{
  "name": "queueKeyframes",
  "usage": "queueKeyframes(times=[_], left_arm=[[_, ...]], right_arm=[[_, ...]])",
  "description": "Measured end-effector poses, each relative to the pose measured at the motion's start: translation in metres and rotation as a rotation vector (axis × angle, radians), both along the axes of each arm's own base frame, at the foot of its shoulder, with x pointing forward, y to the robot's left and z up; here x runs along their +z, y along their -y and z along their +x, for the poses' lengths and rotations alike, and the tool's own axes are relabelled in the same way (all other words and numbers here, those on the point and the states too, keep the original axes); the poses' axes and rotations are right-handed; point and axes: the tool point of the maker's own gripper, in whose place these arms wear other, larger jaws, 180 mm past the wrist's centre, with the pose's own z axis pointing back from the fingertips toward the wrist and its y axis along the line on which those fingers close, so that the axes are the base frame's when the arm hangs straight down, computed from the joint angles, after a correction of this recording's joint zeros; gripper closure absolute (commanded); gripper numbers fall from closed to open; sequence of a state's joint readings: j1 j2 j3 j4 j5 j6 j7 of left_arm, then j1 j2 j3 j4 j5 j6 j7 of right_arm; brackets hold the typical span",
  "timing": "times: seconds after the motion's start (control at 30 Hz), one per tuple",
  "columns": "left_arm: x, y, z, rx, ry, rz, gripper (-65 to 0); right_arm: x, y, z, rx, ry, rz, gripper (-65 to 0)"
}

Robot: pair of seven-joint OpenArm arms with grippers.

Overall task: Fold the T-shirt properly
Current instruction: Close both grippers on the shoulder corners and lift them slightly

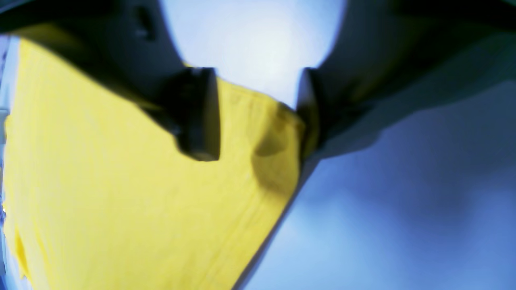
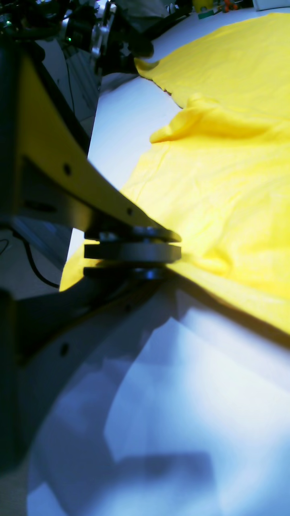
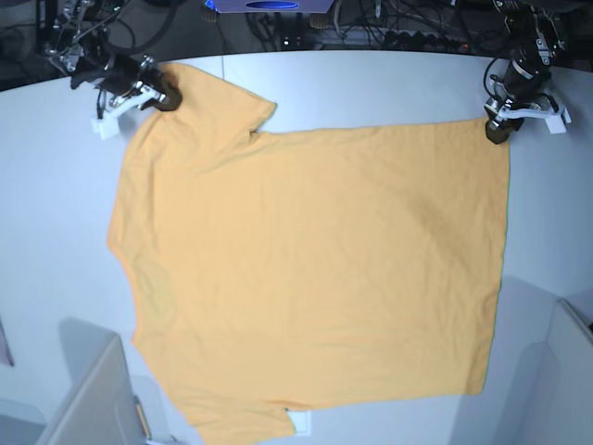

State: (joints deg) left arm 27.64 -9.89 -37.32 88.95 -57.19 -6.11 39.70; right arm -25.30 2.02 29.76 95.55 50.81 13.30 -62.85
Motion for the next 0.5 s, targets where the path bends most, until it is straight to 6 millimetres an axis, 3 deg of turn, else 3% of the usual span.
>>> queueKeyframes(times=[0.07,0.37,0.5], left_arm=[[-0.003,0.003,-0.003,-0.006,-0.018,-0.010,0.0],[-0.002,0.002,-0.017,-0.016,-0.044,0.002,0.0],[0.022,-0.009,-0.023,-0.023,-0.033,0.071,0.0]], right_arm=[[0.000,0.000,0.000,0.000,0.001,0.000,0.0],[0.007,0.004,-0.005,0.018,0.000,-0.049,0.0],[0.027,0.003,-0.008,0.054,0.043,-0.090,0.0]])
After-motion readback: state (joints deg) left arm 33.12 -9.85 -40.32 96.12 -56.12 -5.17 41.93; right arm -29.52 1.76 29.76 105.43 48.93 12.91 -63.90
